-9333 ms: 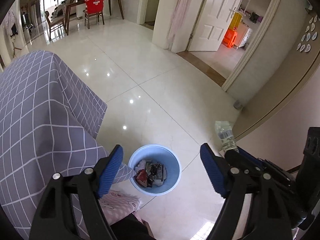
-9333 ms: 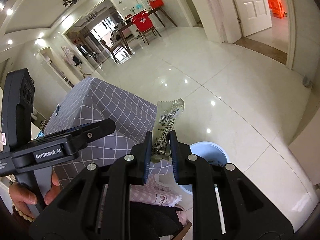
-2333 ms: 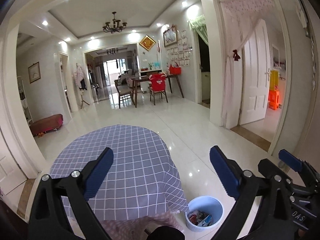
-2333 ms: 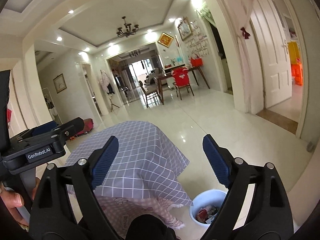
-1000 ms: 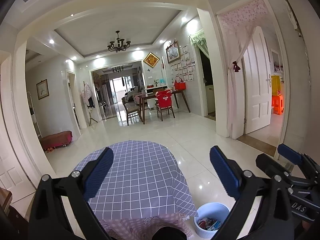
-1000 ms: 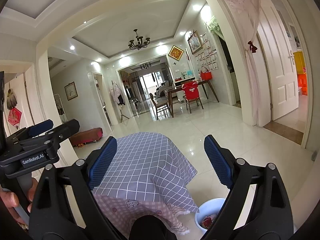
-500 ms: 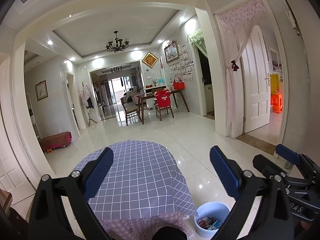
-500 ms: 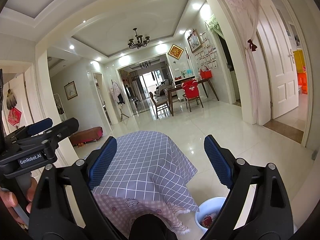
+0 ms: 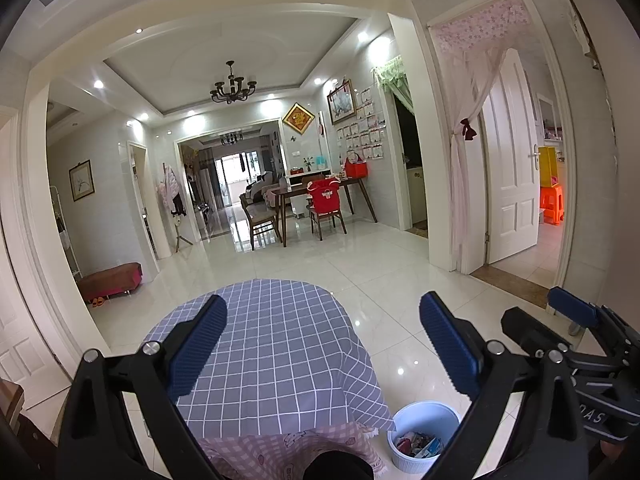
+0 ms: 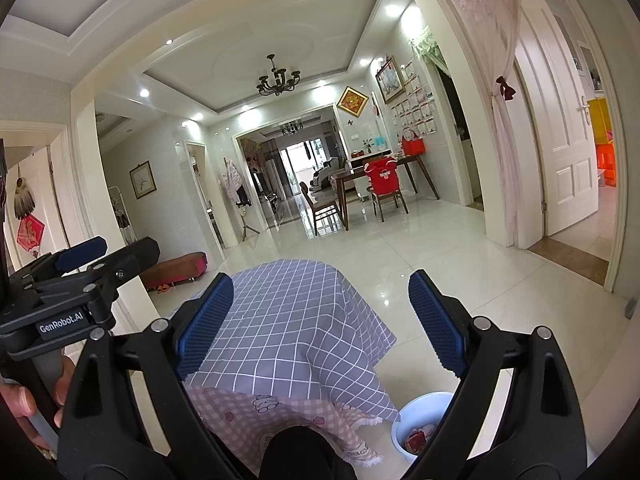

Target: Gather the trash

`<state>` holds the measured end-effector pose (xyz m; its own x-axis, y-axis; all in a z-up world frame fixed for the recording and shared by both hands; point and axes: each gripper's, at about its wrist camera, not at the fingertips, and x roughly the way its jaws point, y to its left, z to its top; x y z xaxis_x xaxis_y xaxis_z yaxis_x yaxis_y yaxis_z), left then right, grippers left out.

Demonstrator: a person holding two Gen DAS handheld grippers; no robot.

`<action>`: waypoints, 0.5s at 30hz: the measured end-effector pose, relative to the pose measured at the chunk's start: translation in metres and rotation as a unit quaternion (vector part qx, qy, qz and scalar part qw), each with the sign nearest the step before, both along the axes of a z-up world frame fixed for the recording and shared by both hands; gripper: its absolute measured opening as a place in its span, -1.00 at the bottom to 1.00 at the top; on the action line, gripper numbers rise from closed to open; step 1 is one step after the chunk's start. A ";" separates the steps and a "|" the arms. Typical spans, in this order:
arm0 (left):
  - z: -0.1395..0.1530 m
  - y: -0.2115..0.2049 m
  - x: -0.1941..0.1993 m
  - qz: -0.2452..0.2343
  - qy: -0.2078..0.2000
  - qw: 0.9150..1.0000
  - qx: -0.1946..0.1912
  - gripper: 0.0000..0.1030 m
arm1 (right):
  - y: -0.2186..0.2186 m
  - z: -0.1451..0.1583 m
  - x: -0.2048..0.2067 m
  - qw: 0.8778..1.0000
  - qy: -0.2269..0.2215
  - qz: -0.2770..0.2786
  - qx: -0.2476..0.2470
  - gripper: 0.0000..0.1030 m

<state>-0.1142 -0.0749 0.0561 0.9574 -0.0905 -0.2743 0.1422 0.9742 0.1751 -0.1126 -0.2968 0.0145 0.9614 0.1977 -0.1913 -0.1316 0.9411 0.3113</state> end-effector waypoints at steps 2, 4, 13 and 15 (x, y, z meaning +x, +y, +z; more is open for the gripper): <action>-0.001 0.000 0.000 -0.001 -0.001 1.000 0.000 0.85 | 0.001 -0.004 0.001 1.000 0.001 0.001 0.000 0.71; 0.000 0.000 0.001 -0.001 0.000 1.000 0.001 0.85 | 0.002 -0.005 0.001 1.000 0.001 0.002 0.000 0.71; -0.003 0.000 0.000 -0.001 0.000 1.000 0.002 0.85 | 0.004 -0.006 0.001 1.000 0.001 0.002 -0.001 0.71; -0.003 -0.001 0.001 -0.001 0.000 1.000 0.002 0.85 | 0.003 -0.004 0.001 1.000 0.001 0.002 0.001 0.71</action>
<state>-0.1134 -0.0761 0.0531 0.9572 -0.0910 -0.2749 0.1439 0.9733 0.1789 -0.1113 -0.2936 0.0100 0.9602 0.2013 -0.1935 -0.1341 0.9403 0.3127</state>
